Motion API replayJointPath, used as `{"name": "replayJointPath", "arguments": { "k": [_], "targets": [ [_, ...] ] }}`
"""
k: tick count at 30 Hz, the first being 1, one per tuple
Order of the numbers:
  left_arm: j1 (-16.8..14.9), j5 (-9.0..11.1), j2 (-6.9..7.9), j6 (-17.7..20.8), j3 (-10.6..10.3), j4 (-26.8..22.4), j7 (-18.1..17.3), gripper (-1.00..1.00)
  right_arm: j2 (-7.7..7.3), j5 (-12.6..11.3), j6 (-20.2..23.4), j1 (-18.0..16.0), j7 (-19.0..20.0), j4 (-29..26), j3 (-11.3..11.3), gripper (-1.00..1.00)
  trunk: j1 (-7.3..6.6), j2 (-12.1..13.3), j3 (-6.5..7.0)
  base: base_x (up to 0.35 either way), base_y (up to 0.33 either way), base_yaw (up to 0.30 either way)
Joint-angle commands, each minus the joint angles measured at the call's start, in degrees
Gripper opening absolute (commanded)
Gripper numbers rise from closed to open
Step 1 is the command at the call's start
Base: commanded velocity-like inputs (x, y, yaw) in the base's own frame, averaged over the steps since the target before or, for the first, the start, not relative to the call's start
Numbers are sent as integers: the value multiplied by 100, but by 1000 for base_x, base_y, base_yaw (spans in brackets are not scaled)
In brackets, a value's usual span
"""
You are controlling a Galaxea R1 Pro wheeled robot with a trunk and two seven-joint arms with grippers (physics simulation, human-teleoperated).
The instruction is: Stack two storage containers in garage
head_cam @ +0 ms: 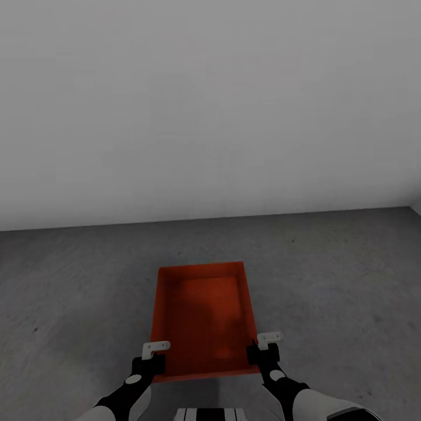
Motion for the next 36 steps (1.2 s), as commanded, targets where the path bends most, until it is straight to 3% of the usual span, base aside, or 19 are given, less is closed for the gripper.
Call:
{"name": "replayJointPath", "arguments": {
  "k": [1,14,15,21,36],
  "targets": [
    [-2,15,40,-376,-87,-8,75,-100,4,112,18,-3,-11,12,-275,-100,22,-43,-22,0,0,0],
    [-2,17,40,-376,-87,-8,75,-100,4,112,18,-3,-11,12,-275,-100,307,-564,-255,0,0,0],
    [-2,29,35,-60,-76,-8,52,-100,4,28,18,-3,-19,12,14,-100,307,-564,-255,0,0,0],
    [-2,183,40,-108,-88,-12,16,-100,3,-158,-5,-3,-41,12,264,-100,307,-564,-255,0,0,0],
    [-2,785,40,-243,-610,65,14,-100,-22,-38,-17,-3,-30,-15,194,-100,307,-564,-255,0,0,0]
  ]
}}
